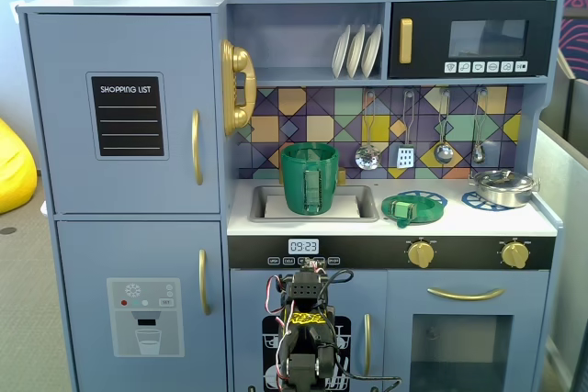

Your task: Take off the lid from the green recipient and place it on the counter

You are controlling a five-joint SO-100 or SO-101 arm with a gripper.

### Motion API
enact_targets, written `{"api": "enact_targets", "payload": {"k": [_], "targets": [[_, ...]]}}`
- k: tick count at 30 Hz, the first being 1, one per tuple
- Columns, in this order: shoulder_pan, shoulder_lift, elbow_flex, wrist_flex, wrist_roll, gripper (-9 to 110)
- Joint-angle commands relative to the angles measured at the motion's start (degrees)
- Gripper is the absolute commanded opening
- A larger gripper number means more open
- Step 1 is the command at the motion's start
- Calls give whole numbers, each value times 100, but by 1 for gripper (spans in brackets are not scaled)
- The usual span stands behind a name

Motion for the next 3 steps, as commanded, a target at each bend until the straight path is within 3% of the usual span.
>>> {"api": "enact_targets", "payload": {"k": [1, 3], "targets": [[114, -18, -26, 1046, 105, 1], [114, -18, -26, 1046, 105, 1]]}}
